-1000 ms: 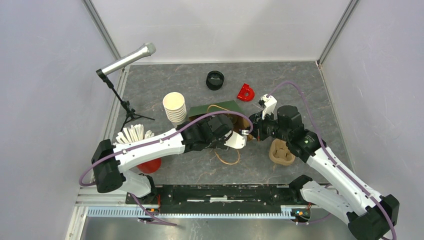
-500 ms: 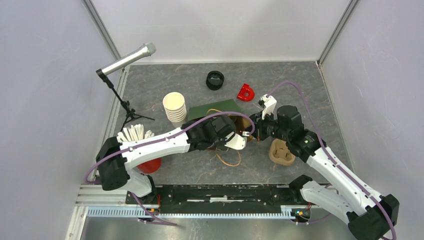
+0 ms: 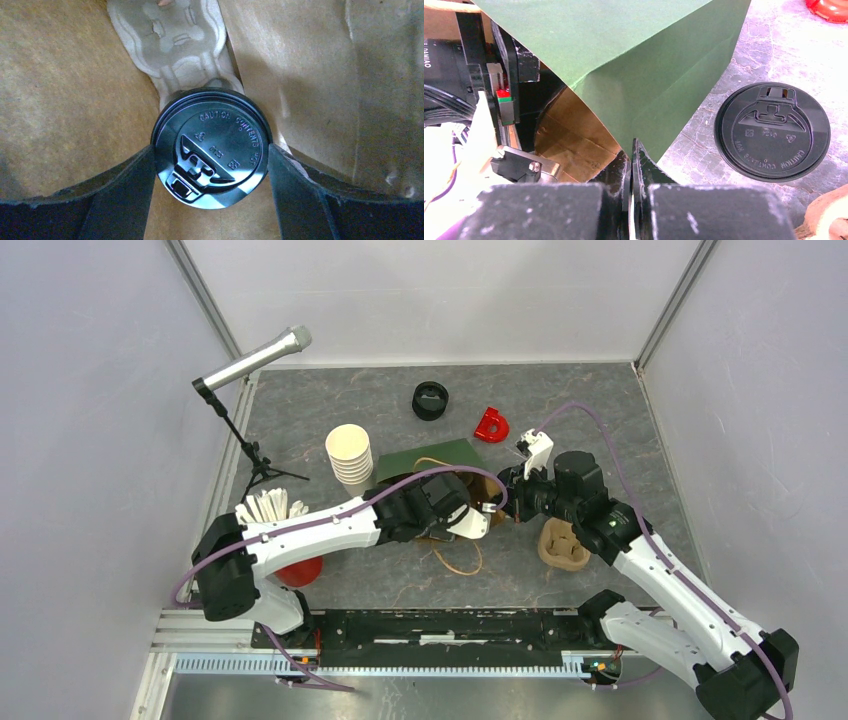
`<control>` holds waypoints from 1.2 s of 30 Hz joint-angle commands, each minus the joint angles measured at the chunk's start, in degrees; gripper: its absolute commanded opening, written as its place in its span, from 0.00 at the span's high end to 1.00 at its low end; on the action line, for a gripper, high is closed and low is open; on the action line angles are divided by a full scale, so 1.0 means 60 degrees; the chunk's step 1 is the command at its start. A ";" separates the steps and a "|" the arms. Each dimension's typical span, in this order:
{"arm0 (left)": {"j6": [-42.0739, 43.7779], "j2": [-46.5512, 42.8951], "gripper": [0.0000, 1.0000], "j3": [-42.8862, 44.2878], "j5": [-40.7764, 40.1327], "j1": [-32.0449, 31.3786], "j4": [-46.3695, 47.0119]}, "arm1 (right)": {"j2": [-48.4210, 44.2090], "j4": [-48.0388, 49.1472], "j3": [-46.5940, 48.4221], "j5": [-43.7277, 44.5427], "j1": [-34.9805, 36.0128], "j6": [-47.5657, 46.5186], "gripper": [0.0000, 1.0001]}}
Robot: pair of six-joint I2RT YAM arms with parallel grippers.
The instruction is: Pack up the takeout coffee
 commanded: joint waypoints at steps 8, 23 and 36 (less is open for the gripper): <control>0.0595 -0.0123 0.68 -0.0301 -0.0127 0.0188 0.0625 | -0.0218 0.0022 0.0123 0.0034 -0.0040 0.0001 1.00; 0.0632 -0.0001 0.67 -0.0580 -0.0039 0.0456 0.1144 | -0.0448 0.0185 -0.0058 0.0128 -0.0032 0.0076 1.00; 0.0388 -0.0015 0.64 -0.0983 0.0151 0.0802 0.1143 | -0.0467 0.0151 -0.0037 0.0209 -0.0040 0.0084 1.00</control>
